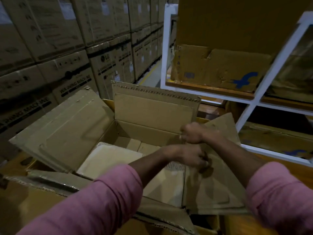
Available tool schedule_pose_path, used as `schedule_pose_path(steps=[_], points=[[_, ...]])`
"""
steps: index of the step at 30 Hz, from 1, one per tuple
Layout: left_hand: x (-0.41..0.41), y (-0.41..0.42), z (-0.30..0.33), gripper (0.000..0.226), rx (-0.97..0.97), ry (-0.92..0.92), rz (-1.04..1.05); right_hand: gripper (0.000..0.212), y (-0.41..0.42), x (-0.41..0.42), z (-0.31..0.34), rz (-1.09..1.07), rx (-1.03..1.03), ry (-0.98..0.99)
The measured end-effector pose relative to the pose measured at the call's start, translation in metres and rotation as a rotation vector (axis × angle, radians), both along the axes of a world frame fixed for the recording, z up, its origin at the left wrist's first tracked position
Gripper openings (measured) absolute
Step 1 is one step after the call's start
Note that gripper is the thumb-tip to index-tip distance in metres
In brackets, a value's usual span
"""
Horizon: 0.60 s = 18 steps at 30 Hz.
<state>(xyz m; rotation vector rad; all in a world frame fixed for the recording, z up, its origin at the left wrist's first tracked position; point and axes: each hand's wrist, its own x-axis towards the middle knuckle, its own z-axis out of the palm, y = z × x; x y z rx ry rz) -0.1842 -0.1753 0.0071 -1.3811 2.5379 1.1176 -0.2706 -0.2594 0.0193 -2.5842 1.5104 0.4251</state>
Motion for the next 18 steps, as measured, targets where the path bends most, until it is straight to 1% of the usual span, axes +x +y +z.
schedule_pose_path(steps=[2, 3, 5, 7, 8, 10, 12, 14, 18], points=[[0.012, -0.001, -0.002, 0.03, -0.014, -0.012, 0.025, 0.041, 0.008, -0.01, -0.011, -0.002, 0.094, 0.036], [0.02, -0.001, -0.006, 0.025, 0.003, -0.037, 0.035, 0.039, 0.011, -0.014, -0.015, -0.012, 0.101, 0.041], [0.036, 0.002, -0.014, 0.022, 0.02, -0.21, 0.082, 0.038, 0.016, -0.019, -0.022, -0.032, 0.084, 0.033], [0.053, 0.005, -0.026, 0.039, 0.032, -0.405, 0.166, 0.041, 0.017, -0.021, -0.025, -0.039, 0.074, 0.003], [0.061, 0.006, -0.032, 0.047, 0.065, -0.463, 0.208, 0.041, 0.017, -0.021, -0.025, -0.048, 0.077, -0.013], [0.071, 0.007, -0.04, 0.054, 0.093, -0.524, 0.255, 0.039, 0.019, -0.02, -0.024, -0.047, 0.083, -0.043], [0.076, 0.009, -0.039, 0.056, 0.078, -0.569, 0.256, 0.037, 0.02, -0.016, -0.022, -0.02, 0.085, -0.054], [0.074, 0.011, -0.03, 0.056, 0.009, -0.581, 0.243, 0.037, 0.02, -0.01, -0.023, 0.002, 0.079, -0.059], [0.069, 0.021, 0.005, 0.052, -0.218, -0.637, 0.273, 0.042, 0.009, 0.001, -0.022, 0.025, 0.042, -0.11]])
